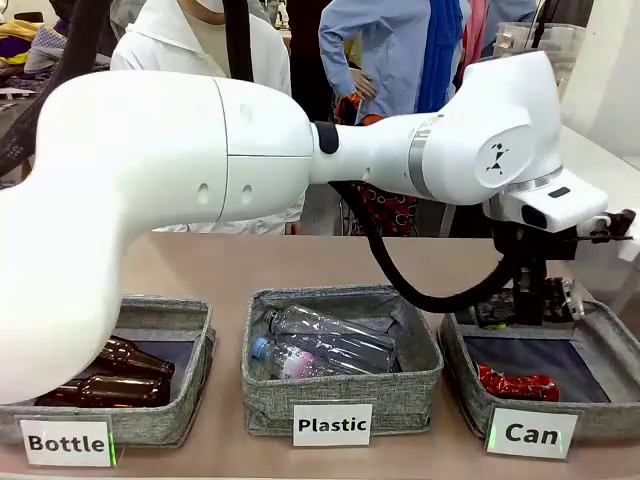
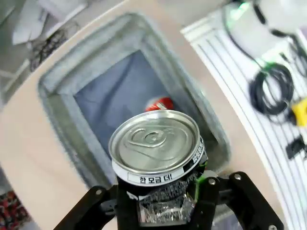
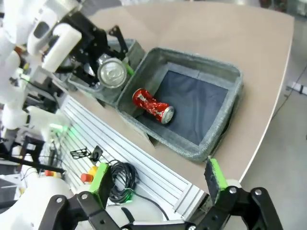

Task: Sort the can waste into the basket.
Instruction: Pick up the can waste from the table and place it in the right Fabric basket.

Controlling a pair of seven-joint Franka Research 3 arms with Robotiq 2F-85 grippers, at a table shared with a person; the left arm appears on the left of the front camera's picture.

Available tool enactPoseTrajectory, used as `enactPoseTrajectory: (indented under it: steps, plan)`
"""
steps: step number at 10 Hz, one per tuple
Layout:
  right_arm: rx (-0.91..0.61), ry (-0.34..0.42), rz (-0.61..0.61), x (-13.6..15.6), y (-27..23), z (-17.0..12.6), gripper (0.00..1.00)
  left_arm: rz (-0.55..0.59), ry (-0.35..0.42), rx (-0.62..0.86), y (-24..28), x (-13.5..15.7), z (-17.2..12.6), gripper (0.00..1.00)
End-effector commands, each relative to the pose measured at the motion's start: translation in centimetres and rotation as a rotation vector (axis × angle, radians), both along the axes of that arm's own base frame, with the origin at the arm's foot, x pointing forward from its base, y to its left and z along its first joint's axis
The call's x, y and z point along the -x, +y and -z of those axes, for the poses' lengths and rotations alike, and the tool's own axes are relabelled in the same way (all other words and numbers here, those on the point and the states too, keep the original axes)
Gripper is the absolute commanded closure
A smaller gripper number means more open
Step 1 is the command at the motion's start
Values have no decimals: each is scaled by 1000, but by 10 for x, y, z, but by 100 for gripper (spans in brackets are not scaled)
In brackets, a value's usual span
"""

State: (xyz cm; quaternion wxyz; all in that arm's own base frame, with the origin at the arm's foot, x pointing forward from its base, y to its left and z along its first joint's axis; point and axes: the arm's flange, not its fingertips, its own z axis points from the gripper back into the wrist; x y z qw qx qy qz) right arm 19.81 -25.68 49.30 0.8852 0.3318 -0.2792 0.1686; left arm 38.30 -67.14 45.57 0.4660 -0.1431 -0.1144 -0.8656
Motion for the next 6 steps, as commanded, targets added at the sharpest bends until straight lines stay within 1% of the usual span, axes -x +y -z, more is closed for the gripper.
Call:
enactPoseTrajectory:
  steps: [1, 2, 3, 4, 5, 6]
  plan:
    - [-18, 6, 12, -1, 2, -2, 0, 81, -71, 2, -20, -10, -15, 8]
    - [-18, 6, 12, -1, 2, -2, 0, 84, -77, 37, -19, -6, -14, 8]
    - [-18, 6, 12, -1, 2, -2, 0, 98, -84, 100, -17, -3, -17, 0]
    - [-18, 6, 12, -1, 2, -2, 0, 109, -99, 124, -17, -2, -19, 3]
    - [-18, 6, 12, -1, 2, -2, 0, 126, -117, 139, -17, -4, -20, 0]
    - [-18, 6, 12, -1, 2, -2, 0, 123, -110, 134, -16, -6, -20, 0]
